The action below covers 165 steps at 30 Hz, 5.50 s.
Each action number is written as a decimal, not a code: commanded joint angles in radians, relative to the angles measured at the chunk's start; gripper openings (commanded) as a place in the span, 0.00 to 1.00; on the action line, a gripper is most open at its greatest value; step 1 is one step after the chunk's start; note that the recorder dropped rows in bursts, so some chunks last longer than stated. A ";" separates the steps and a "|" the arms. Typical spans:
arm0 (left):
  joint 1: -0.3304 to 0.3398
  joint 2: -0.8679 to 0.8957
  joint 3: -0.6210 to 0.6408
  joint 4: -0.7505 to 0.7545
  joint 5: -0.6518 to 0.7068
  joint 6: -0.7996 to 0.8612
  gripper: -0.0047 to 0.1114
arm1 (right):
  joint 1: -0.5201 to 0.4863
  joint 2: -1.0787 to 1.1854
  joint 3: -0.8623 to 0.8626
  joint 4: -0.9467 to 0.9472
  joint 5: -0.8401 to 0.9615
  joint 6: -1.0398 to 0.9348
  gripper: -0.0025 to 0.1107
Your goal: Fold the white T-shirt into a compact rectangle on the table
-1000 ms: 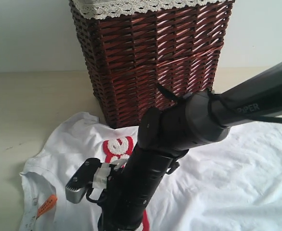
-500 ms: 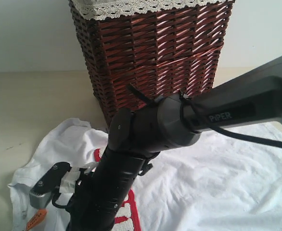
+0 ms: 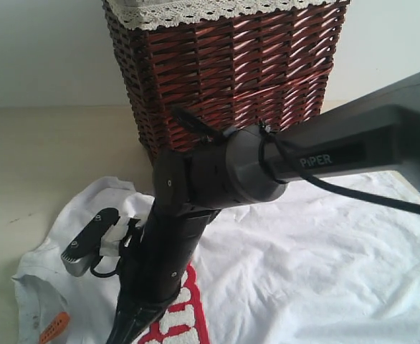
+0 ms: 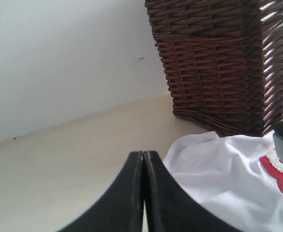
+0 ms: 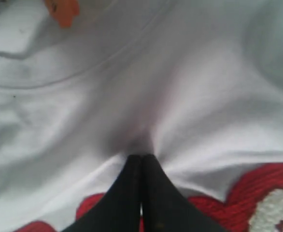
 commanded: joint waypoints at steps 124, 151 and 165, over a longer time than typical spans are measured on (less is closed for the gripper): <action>0.004 0.005 -0.002 0.000 -0.189 0.105 0.05 | -0.977 -2.143 1.328 -0.488 -0.484 0.888 0.02; -0.010 1.003 -0.376 -0.169 -0.058 0.275 0.05 | -0.977 -2.143 1.328 -0.488 -0.484 0.888 0.02; -0.010 1.336 -0.387 -0.157 0.251 0.314 0.05 | -0.977 -2.143 1.328 -0.488 -0.484 0.888 0.02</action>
